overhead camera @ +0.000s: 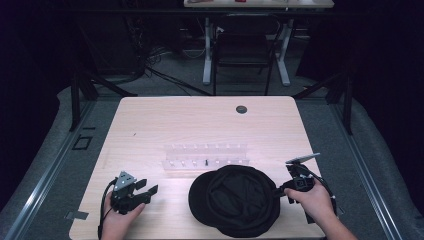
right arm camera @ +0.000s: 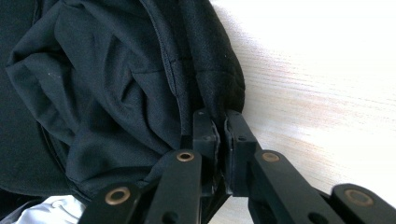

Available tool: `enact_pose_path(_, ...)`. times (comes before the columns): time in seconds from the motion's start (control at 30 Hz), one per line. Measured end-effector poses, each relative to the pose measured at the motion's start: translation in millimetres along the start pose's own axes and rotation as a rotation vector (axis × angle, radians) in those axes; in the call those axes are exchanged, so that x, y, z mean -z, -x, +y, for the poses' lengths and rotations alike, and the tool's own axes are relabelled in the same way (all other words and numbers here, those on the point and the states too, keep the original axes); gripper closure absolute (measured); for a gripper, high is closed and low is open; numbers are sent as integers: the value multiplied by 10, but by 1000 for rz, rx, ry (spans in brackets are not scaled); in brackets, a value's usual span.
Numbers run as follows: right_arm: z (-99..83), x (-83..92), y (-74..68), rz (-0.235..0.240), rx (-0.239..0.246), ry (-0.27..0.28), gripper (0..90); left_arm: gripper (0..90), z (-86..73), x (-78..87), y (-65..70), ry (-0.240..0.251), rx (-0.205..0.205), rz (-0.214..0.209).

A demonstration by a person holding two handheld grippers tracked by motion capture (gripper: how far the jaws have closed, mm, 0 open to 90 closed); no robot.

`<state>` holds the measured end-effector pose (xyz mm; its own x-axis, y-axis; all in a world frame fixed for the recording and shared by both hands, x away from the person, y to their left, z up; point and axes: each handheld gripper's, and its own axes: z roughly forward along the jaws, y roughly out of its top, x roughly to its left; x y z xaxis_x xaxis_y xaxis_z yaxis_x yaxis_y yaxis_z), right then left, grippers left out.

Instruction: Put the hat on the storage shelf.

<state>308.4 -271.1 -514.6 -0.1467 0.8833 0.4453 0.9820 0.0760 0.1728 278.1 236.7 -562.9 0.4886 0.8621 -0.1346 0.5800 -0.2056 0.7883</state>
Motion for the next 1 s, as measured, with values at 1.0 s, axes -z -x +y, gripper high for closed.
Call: enact_pose_path(1.0, 0, 544, -251, 228, -18, 80, 881, 460, -1, 1, 4, 0, 0, 3)
